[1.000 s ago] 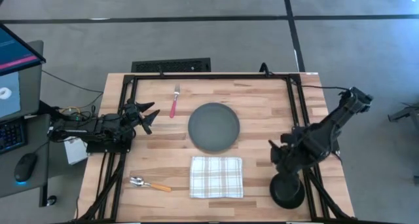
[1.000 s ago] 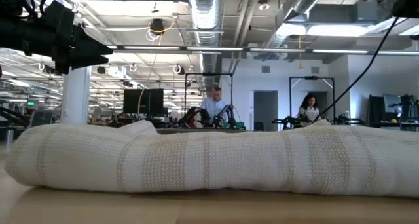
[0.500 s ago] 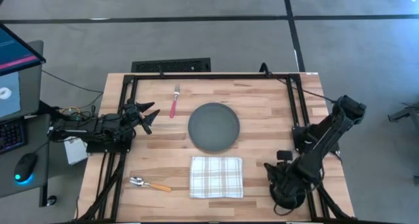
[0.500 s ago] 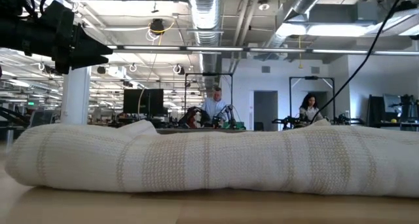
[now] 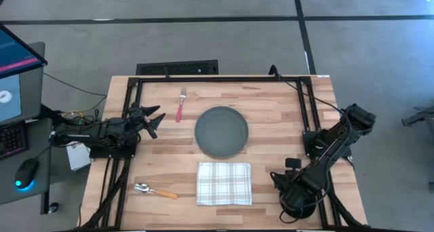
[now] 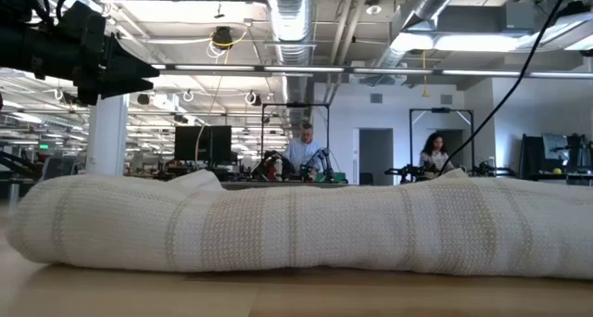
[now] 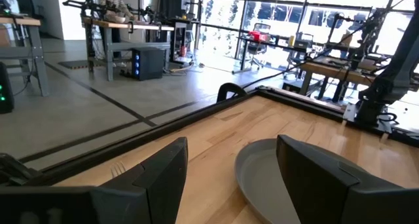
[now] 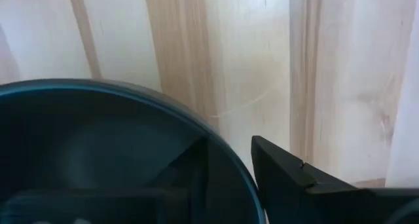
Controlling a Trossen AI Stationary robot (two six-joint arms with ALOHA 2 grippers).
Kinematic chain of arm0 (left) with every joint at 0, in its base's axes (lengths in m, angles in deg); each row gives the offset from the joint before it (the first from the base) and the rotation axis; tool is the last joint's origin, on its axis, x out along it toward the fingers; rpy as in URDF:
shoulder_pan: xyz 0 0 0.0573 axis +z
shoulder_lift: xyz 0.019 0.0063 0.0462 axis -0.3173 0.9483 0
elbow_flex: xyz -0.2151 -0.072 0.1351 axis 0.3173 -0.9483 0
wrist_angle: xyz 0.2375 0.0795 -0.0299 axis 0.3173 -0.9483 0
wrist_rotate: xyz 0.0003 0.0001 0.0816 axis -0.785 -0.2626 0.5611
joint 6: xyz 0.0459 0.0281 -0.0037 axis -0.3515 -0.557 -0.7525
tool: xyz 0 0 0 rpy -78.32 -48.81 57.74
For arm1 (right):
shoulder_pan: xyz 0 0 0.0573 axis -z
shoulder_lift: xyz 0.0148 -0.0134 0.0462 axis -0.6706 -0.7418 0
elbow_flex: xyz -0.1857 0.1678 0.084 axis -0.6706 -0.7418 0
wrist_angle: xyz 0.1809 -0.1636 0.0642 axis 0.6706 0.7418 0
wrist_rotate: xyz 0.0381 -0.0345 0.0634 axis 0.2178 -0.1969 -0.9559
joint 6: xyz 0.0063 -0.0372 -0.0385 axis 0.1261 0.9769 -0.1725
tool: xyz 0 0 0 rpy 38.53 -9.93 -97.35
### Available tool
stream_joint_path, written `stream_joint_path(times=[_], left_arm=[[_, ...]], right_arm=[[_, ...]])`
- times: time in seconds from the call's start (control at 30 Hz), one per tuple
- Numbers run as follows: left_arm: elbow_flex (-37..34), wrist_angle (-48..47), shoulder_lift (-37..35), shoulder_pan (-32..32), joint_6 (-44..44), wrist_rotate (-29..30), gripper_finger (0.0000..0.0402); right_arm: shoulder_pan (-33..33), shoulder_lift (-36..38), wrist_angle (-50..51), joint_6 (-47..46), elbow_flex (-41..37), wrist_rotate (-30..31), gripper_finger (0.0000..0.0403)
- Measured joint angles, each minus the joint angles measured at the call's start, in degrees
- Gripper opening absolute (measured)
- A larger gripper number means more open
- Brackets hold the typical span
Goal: Set table place
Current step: Put the black bowl on the gray plate
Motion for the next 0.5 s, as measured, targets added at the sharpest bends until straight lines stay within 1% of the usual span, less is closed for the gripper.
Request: stream_joint_path(times=[0.1, 0.27, 0.3, 0.5], left_arm=[[0.0, 0.0, 0.0, 0.0, 0.0, 0.3, 0.0224], [0.0, 0.0, 0.0, 0.0, 0.0, 0.7, 0.0224], [0.0, 0.0, 0.0, 0.0, 0.0, 0.7, 0.0224], [0.0, 0.0, 0.0, 0.0, 0.0, 0.8, 0.0224]], right_arm=[[0.1, 0.0, 0.5, 0.0, 0.0, -0.1, 0.0108], [0.1, 0.3, 0.5, -0.1, 0.3, -0.7, 0.0033], [0.1, 0.4, 0.3, -0.1, 0.4, -1.5, 0.0025], [1.7, 0.4, 0.4, -3.6, 0.3, -4.9, 0.0025]])
